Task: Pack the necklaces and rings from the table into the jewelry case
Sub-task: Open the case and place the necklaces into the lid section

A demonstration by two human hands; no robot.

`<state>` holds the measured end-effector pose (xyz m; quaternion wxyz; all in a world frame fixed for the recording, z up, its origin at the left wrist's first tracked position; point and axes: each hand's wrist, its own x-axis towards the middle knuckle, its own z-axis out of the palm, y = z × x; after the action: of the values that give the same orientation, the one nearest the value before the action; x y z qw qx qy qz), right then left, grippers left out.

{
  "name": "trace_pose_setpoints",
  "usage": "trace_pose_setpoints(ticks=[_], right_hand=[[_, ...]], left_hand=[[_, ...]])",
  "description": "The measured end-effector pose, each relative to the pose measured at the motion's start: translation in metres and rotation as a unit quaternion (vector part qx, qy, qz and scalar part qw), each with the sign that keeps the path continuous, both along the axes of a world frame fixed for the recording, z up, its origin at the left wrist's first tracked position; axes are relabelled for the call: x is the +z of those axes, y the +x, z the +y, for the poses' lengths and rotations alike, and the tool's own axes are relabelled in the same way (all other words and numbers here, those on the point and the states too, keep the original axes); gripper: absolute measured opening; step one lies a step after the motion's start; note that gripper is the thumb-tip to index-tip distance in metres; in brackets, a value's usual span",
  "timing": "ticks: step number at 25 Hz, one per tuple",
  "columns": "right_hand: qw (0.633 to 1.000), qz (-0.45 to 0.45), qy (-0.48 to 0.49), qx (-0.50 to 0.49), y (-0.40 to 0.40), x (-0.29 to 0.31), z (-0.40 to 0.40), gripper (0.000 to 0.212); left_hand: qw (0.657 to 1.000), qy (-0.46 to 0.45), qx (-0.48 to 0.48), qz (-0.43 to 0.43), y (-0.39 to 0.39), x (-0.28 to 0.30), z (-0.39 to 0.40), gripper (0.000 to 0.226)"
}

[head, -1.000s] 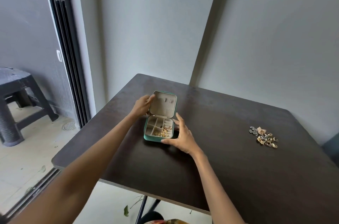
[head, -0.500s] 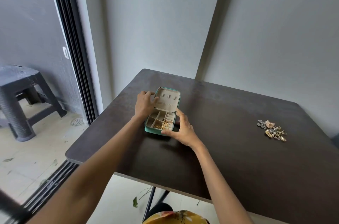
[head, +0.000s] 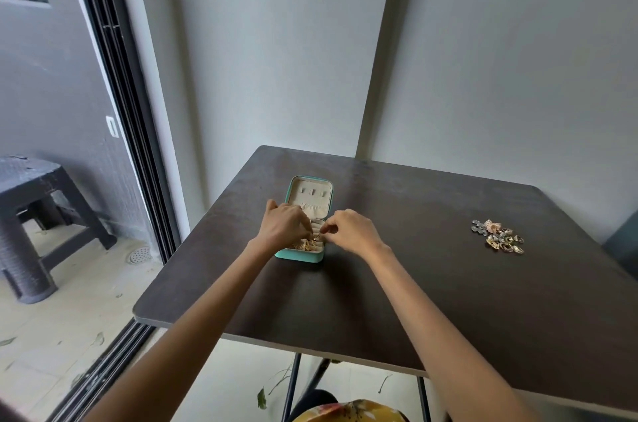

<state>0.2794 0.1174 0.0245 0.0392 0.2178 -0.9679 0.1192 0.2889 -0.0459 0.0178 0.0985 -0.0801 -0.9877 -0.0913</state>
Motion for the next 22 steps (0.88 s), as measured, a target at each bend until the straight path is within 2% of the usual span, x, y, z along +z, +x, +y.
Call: trace_pose_setpoints(ticks=[4,6,8,11,12,14,15,17,22], right_hand=[[0.997,0.013,0.075,-0.012,-0.006,0.007,-0.015,0.022],[0.995,0.029,0.1,-0.004,-0.007,0.012,-0.019,0.021],[0.996,0.022,0.084,-0.003,-0.008,0.018,-0.02,0.02],[0.999,-0.014,-0.033,-0.021,-0.01,0.03,-0.015,0.018],[0.995,-0.032,-0.092,-0.024,-0.011,0.036,-0.013,0.018],[0.974,-0.069,-0.217,-0.019,-0.011,0.049,-0.01,0.016],[0.957,-0.09,-0.275,-0.012,-0.009,0.056,-0.01,0.014],[0.924,-0.127,-0.361,0.005,-0.003,0.071,-0.009,0.011],[0.876,-0.138,-0.462,-0.001,0.002,0.097,-0.008,0.01]], left_hand=[[1.0,0.021,0.01,-0.013,0.004,0.001,0.002,0.022],[0.997,0.064,0.018,-0.036,0.003,0.001,-0.001,0.022],[0.99,0.125,0.04,-0.054,0.002,0.004,-0.005,0.024],[0.978,0.2,0.031,-0.042,-0.002,0.015,-0.011,0.023],[0.964,0.264,0.007,-0.042,-0.002,0.02,-0.012,0.022],[0.903,0.422,-0.055,-0.051,0.002,0.032,-0.009,0.022],[0.879,0.467,-0.081,-0.058,0.004,0.039,-0.007,0.023],[0.864,0.49,-0.107,-0.053,0.005,0.051,-0.002,0.024],[0.843,0.531,-0.086,0.014,0.0,0.076,0.006,0.014]])
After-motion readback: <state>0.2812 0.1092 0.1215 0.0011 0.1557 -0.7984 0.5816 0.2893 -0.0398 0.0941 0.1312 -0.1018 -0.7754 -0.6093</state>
